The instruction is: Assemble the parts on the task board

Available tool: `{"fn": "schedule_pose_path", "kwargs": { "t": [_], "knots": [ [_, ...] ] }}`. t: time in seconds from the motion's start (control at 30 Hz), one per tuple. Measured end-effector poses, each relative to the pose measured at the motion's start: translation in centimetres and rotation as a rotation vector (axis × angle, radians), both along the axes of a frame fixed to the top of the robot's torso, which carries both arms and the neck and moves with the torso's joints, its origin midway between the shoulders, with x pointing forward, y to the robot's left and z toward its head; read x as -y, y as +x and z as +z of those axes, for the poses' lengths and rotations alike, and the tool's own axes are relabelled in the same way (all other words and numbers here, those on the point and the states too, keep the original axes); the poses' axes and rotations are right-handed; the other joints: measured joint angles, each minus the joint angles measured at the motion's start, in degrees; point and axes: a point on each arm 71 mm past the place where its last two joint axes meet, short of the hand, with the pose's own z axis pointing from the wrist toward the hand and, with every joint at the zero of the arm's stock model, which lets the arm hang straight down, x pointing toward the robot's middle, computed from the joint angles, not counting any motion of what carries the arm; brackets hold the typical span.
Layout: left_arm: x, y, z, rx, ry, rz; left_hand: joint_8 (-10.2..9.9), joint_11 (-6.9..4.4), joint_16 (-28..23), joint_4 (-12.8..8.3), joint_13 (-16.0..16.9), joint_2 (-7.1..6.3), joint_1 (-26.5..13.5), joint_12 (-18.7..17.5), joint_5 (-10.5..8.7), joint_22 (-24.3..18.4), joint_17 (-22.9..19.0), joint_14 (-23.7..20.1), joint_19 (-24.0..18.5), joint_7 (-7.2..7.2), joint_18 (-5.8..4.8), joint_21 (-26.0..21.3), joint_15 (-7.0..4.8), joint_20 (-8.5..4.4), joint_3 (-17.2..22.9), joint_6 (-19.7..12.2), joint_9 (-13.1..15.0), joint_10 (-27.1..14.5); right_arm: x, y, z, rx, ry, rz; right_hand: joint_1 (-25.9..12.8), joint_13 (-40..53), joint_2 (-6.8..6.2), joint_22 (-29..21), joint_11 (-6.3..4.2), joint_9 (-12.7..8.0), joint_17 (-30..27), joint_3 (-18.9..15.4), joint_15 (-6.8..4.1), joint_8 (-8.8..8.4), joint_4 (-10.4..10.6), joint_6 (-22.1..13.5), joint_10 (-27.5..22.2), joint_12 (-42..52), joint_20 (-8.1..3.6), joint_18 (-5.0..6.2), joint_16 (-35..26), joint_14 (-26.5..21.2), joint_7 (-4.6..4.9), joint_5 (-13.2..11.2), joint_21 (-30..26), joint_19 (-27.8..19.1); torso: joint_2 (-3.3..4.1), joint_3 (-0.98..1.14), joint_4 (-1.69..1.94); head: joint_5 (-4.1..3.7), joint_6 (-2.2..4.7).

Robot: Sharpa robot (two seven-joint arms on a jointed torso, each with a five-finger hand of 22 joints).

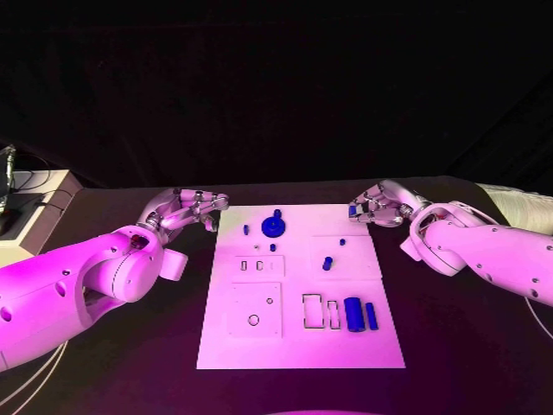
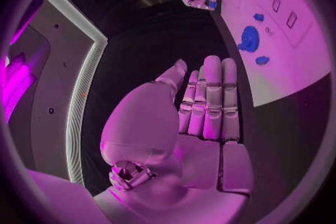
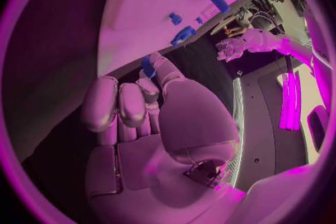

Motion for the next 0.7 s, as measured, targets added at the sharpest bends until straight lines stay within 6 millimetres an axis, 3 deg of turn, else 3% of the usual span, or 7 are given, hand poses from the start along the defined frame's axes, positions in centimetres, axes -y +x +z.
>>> {"fn": "schedule_pose_path", "kwargs": {
  "t": [0.3,0.5,0.7],
  "knots": [
    [0.0,0.0,0.0,0.000,0.000,0.000,0.0,0.00,0.0,0.0,0.0,0.00,0.0,0.0,0.00,0.0,0.0,0.0,0.0,0.00,0.00,0.0,0.00,0.00,0.0,0.0,0.0,0.0,-4.2,-0.9,2.0,0.016,0.040,0.033,0.1,0.1,0.14,0.0,0.00,0.0,-0.1,0.0,0.00,-0.28,-0.5,0.1,0.0,-0.5,-0.20,0.00,0.0,0.0,-0.06,-0.1,-0.1,-0.2,-0.13,-0.13,-0.19,0.32,-0.05],
    [0.2,0.0,0.0,0.000,-0.002,-0.003,0.0,0.00,0.0,0.0,0.0,0.00,0.0,0.0,0.00,0.0,0.0,0.0,0.0,0.00,0.00,0.0,0.00,0.00,0.0,0.0,0.0,0.0,-9.2,-2.7,1.9,-0.017,0.051,0.076,0.1,0.0,0.13,0.0,0.01,0.0,-0.4,0.1,0.01,-0.45,-0.5,0.1,0.0,-0.6,-0.20,0.00,-0.3,0.0,-0.07,-0.1,-0.5,-0.2,-0.23,-0.27,-0.30,0.71,-0.36],
    [0.3,0.0,0.0,0.000,-0.003,-0.005,0.0,0.00,0.0,0.0,0.0,0.00,0.0,0.0,0.00,0.0,0.0,0.0,0.0,0.00,0.00,0.0,0.00,0.00,0.0,0.0,0.0,0.0,-12.8,-4.5,1.0,-0.056,0.036,0.091,0.1,0.0,0.13,0.0,0.01,0.0,-0.7,0.1,0.01,-0.66,-0.9,0.1,0.0,-0.9,-0.20,0.00,-0.6,0.0,-0.07,-0.2,-1.1,-0.2,-0.25,-0.30,-0.34,1.26,-0.71]
  ]
}}
